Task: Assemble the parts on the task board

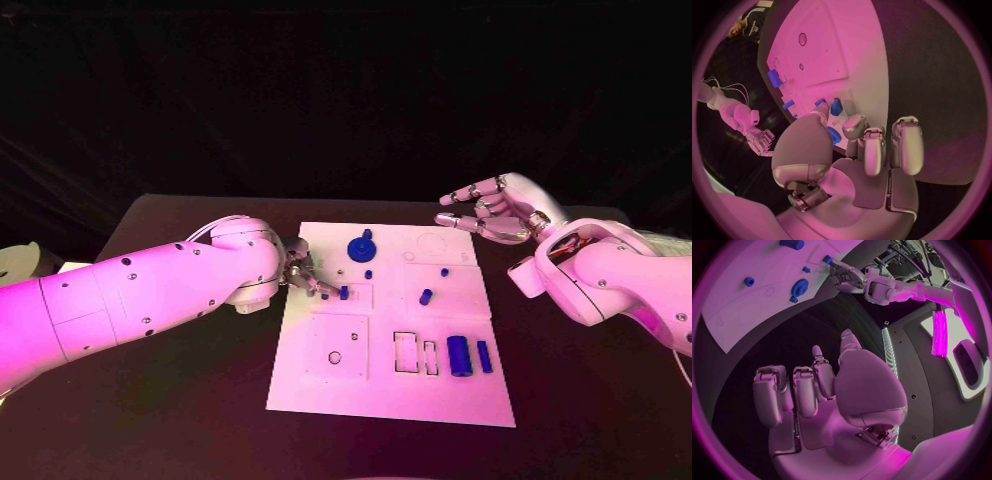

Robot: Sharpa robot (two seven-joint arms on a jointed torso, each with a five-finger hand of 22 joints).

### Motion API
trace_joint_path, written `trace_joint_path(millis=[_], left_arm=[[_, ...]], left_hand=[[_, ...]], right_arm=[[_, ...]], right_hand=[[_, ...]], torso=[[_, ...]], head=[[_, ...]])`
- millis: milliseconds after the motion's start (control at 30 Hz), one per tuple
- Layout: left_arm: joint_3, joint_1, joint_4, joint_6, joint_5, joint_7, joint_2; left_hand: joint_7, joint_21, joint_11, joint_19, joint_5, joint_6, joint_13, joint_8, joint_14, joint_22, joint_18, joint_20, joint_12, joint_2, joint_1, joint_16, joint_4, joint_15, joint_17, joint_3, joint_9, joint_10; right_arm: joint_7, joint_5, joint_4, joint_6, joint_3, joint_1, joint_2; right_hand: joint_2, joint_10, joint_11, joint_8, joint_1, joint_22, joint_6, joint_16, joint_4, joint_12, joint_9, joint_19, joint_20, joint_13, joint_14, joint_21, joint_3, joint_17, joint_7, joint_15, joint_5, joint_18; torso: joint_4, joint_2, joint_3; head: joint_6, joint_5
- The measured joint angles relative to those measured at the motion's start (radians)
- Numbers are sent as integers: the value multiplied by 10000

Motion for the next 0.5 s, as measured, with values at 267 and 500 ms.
trace_joint_path(millis=[267,500], left_arm=[[160,21,149,-295,682,-69,-353],[229,179,219,-439,1428,-88,-543]], left_hand=[[127,-719,125,0,0,-437,-694,-298,0,0,-1,0,-541,-17,671,0,-28,1,0,421,-164,-517],[160,-759,161,0,0,-473,-782,-337,0,8,0,0,-584,-17,671,0,-28,1,0,421,-199,-553]], right_arm=[[-4,0,-56,18,0,-38,32],[-15,0,-137,29,-6,-93,77]], right_hand=[[2,0,0,0,2,-1,0,0,7,0,0,0,0,0,0,0,-7,-1,0,0,0,-1],[40,0,0,0,39,-2,0,0,28,0,0,0,0,1,0,0,-28,-2,0,0,0,-1]], torso=[[0,0,6],[-4,-3,11]], head=[[0,15],[37,33]])
